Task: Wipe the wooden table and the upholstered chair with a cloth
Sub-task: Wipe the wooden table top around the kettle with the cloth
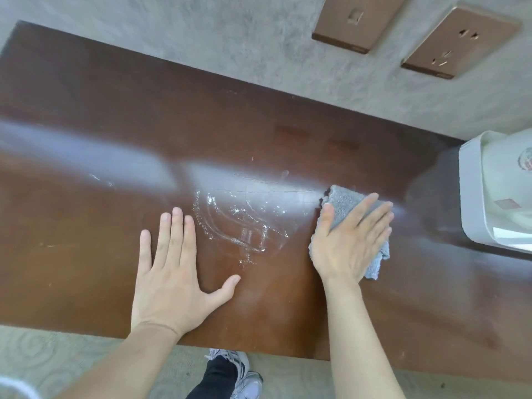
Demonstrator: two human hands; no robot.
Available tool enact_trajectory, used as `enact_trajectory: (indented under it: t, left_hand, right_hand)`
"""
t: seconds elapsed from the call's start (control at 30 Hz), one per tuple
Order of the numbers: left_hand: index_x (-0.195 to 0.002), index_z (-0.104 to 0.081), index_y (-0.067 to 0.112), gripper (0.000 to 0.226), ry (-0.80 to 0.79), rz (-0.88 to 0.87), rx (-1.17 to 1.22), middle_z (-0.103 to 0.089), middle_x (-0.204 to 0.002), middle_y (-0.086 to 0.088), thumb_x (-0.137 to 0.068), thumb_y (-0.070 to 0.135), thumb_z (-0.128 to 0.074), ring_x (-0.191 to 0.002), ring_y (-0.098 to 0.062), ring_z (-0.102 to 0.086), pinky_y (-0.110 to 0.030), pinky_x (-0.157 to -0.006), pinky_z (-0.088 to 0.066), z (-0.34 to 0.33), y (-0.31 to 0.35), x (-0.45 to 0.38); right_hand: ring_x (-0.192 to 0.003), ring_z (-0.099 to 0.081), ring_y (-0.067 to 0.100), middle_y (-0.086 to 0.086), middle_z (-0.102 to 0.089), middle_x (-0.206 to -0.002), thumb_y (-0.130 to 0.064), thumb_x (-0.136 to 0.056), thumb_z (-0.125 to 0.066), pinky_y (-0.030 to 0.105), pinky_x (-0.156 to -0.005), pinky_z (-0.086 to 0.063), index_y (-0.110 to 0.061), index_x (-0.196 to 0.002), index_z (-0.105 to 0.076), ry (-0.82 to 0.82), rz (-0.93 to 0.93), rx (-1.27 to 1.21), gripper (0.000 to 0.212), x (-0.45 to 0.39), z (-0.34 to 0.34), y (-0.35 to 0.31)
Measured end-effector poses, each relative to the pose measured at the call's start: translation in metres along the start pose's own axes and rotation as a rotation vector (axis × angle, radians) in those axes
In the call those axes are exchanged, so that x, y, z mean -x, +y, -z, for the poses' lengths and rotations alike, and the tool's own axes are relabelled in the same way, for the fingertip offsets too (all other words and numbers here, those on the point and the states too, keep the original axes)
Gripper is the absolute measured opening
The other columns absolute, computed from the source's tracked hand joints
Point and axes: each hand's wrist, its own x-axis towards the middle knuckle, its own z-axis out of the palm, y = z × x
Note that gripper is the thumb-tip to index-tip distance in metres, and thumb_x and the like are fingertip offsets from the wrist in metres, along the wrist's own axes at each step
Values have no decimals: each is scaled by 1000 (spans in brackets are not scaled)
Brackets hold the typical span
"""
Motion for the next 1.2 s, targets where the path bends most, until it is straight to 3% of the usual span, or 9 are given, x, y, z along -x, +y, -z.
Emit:
enact_trajectory:
  t: [0.17, 0.63, 0.87, 1.2]
  left_hand:
    - [-155, -27, -7, 121, 20, -3, 19, -16, -167, -19, -76, 83, -40, -156, -31, -13, -59, -123, -14, -3, -1, 1]
    - [-156, -24, -5, 119, 24, 2, -22, -18, -166, -21, -78, 84, -35, -155, -33, -15, -59, -122, -15, 1, 2, 2]
    - [-158, -23, -3, 120, 26, 12, -50, -14, -167, -18, -78, 86, -30, -156, -29, -9, -55, -124, -10, 0, 4, 2]
    - [-159, -20, -1, 119, 29, 14, -75, -13, -168, -17, -79, 87, -25, -156, -29, -7, -55, -123, -10, 0, 4, 3]
  right_hand:
    - [-153, 5, 31, 22, 4, -164, -72, -92, -11, 45, -124, 2, -2, -156, 4, 7, 13, -3, 96, -41, 1, -3]
    - [-152, 11, 34, 14, 6, -166, -63, -99, -15, 48, -123, 7, -5, -157, 2, -111, 190, 55, 84, -99, 5, -50]
    - [-152, 15, 31, 10, 7, -166, -60, -101, -15, 45, -123, 10, -10, -158, 2, -156, 478, 68, 78, -66, 5, -48]
    - [-151, 19, 26, 4, 10, -167, -54, -100, -10, 44, -123, 9, -18, -159, 3, -219, 673, 64, 70, 20, 4, -10]
